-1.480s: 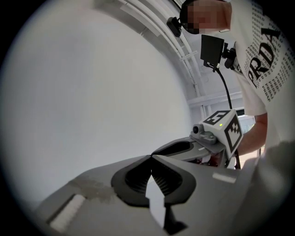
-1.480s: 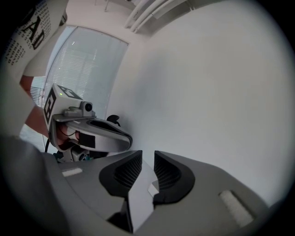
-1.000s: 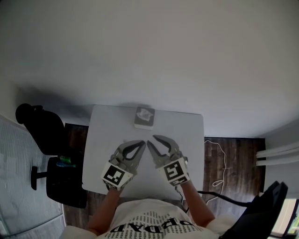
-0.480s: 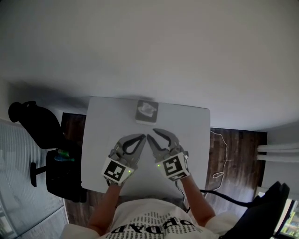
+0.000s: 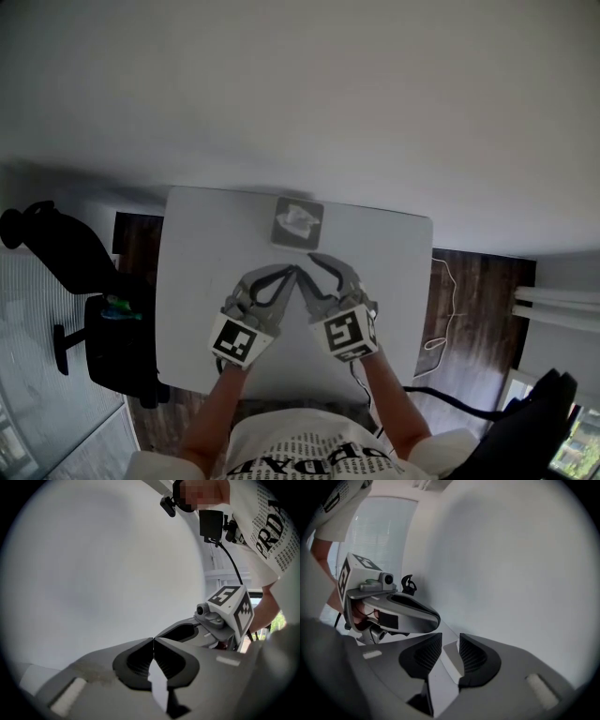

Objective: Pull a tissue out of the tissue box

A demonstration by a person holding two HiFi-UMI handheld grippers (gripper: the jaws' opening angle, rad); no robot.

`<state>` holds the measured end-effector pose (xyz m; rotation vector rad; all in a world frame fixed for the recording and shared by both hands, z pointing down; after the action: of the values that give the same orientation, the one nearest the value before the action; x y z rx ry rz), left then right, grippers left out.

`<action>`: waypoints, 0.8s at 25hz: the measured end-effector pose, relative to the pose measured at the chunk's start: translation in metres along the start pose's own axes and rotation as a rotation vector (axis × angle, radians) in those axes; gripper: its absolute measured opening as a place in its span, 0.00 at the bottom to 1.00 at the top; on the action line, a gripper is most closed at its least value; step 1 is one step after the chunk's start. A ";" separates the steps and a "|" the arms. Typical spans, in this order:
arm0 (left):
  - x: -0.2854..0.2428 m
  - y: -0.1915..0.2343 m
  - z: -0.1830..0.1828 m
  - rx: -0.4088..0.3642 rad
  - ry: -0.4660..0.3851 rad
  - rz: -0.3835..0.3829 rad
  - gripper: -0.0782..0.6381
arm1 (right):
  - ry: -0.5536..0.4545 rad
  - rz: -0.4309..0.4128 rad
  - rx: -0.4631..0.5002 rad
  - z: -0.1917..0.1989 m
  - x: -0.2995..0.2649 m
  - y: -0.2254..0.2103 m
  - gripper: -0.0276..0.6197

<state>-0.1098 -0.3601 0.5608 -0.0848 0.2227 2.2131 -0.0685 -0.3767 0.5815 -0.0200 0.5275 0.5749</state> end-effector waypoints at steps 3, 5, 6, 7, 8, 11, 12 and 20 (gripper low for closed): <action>-0.008 0.009 0.013 0.005 0.005 -0.005 0.10 | 0.019 -0.003 -0.002 0.010 -0.012 -0.003 0.23; -0.013 0.014 0.022 0.009 0.013 -0.010 0.10 | 0.030 -0.002 -0.012 0.017 -0.020 -0.007 0.23; -0.015 0.017 0.026 0.018 0.017 -0.014 0.10 | 0.037 0.001 -0.018 0.020 -0.024 -0.009 0.23; -0.017 0.021 0.029 0.030 0.020 -0.021 0.10 | 0.044 0.006 -0.020 0.023 -0.028 -0.012 0.23; -0.019 0.024 0.033 0.039 0.024 -0.027 0.10 | 0.050 0.011 -0.018 0.026 -0.032 -0.015 0.23; -0.024 0.035 0.042 0.048 0.031 -0.045 0.10 | 0.072 0.021 -0.013 0.034 -0.044 -0.021 0.23; -0.026 0.039 0.045 0.049 0.033 -0.050 0.10 | 0.081 0.022 -0.013 0.037 -0.048 -0.023 0.23; -0.036 0.055 0.064 0.061 0.046 -0.069 0.10 | 0.112 0.023 -0.036 0.051 -0.069 -0.035 0.23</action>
<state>-0.1305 -0.4084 0.6353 -0.1079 0.3077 2.1359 -0.0754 -0.4331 0.6549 -0.0811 0.6265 0.6083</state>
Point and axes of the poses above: the fingertips, and each gripper's own axes: x backward along the fingers, y to its left, z out of its underside, the point moved 3 cm from there along x, backward along the fingers, and after that the axes turned 2 degrees about -z, right-handed, at the moved point
